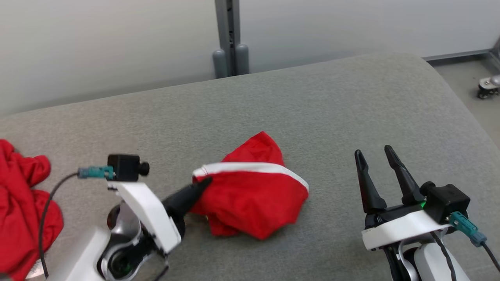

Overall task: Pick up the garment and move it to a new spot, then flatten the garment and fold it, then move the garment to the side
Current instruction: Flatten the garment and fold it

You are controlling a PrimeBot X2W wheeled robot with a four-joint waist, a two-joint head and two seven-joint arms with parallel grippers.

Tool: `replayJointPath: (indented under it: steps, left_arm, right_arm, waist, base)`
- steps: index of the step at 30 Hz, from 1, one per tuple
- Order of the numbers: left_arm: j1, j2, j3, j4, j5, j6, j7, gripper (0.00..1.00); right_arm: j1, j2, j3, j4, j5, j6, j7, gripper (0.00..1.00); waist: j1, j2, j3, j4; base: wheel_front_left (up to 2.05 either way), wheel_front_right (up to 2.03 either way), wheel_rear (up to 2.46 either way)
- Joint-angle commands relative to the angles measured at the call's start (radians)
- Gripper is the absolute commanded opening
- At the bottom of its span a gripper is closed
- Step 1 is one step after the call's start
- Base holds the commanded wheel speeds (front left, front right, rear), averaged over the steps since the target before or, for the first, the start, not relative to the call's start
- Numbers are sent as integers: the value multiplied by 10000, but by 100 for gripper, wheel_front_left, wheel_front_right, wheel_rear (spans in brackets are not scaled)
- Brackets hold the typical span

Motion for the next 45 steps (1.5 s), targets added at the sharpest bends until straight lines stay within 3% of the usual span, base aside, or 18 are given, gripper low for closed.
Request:
replayJointPath:
  steps: [1, 6, 10, 15, 23, 24, 25, 26, 32, 41, 45]
  left_arm:
    - [229, 180, -96, -281, 25, -20, -10, 0]
    - [1396, 1235, -817, -1927, -29, -20, 188, 0]
    - [2096, 1950, -1128, -2314, 309, -20, 198, 0]
    - [2467, 2295, -1241, -1952, 840, 93, -84, 0]
    - [2677, 2100, -1378, -1051, 1736, 459, -897, 0]
    - [2676, 2067, -1434, -935, 1785, 476, -915, 24]
    - [2681, 2022, -1475, -792, 1820, 503, -938, 82]
    - [2711, 1978, -1529, -642, 1851, 505, -944, 100]
    - [2682, 1851, -1364, -510, 1709, 446, -1279, 100]
    - [2600, 2230, -498, -1314, 2160, 1268, -2392, 100]
    - [2082, 2347, -671, -1244, 2734, 1494, -2275, 100]
  right_arm:
    - [84, -52, -60, 1, -34, 9, -49, 100]
    - [173, -97, -340, -31, -124, 9, -49, 100]
    - [212, -123, -461, -55, -162, 7, -49, 100]
    - [226, -179, -471, 11, -148, 7, -49, 100]
    - [310, -274, -461, 248, -33, 7, -49, 100]
    - [307, -276, -465, 277, -26, 7, -49, 100]
    - [302, -276, -462, 301, -14, 7, -49, 100]
    - [301, -282, -464, 329, -5, 7, -49, 100]
    - [329, -277, -506, 383, 22, 7, -49, 100]
    - [341, -345, -507, 400, 36, 7, -49, 100]
    - [143, -330, -302, 429, 68, 7, -49, 100]
  waist:
    - [0, -1, -52, 239]
    - [0, -1, -70, 760]
    - [0, -1, -96, 1096]
    - [0, -1, -166, 1368]
    - [0, -1, -164, 1545]
    - [0, -1, -160, 1553]
    - [0, -1, -159, 1554]
    - [0, -1, -160, 1552]
    - [0, -1, -204, 1576]
    - [0, -1, -309, 1666]
    - [0, -1, -242, 1542]
  base:
    - [0, 0, 0]
    - [0, 0, 0]
    - [0, 0, 0]
    - [0, 0, 0]
    - [0, 0, 0]
    - [0, 0, 0]
    - [0, 0, 0]
    - [0, 0, 0]
    - [0, 0, 0]
    - [0, 0, 0]
    - [0, 0, 0]
